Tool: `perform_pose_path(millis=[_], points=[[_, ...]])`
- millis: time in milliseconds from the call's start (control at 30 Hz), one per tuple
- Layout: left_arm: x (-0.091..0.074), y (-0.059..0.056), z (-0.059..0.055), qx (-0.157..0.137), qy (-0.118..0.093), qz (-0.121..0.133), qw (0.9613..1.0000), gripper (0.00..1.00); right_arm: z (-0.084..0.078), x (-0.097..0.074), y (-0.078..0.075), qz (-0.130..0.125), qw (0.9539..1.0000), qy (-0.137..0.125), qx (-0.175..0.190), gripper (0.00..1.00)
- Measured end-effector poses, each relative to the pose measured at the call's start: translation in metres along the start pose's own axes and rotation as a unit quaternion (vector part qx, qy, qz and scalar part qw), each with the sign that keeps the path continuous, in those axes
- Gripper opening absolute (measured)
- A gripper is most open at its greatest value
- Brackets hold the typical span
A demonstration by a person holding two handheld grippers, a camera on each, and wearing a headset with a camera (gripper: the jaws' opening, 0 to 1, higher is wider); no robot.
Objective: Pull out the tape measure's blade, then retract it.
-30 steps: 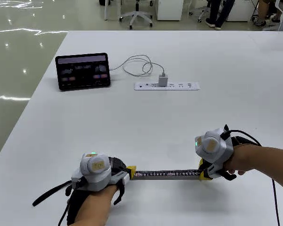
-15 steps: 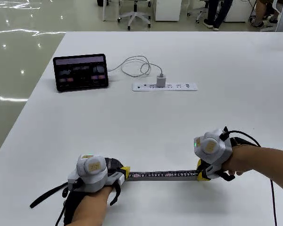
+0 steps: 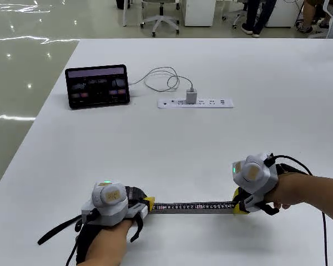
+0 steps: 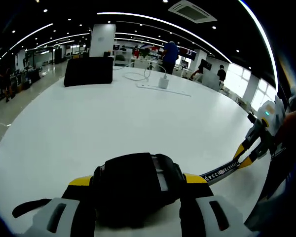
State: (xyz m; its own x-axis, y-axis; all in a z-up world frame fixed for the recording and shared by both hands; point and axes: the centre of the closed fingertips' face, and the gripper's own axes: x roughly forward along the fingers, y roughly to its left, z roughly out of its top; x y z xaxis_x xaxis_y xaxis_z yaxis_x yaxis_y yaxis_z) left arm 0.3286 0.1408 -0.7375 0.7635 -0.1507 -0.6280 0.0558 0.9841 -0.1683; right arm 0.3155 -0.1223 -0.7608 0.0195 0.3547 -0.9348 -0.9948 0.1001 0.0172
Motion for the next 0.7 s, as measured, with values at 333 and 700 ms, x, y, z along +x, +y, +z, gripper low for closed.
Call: perform_pose_path(millis=[333, 700], points=[[-0.001, 0.0, -0.001, -0.003, 0.003, -0.004, 1.0, 0.65, 0.006, 0.002, 0.002, 0.003, 0.9999, -0.005, -0.01, 0.11], [-0.001, 0.0, -0.001, -0.005, 0.005, -0.008, 0.9999, 0.65, 0.011, 0.004, 0.002, 0.003, 0.9999, -0.008, -0.005, 0.11]])
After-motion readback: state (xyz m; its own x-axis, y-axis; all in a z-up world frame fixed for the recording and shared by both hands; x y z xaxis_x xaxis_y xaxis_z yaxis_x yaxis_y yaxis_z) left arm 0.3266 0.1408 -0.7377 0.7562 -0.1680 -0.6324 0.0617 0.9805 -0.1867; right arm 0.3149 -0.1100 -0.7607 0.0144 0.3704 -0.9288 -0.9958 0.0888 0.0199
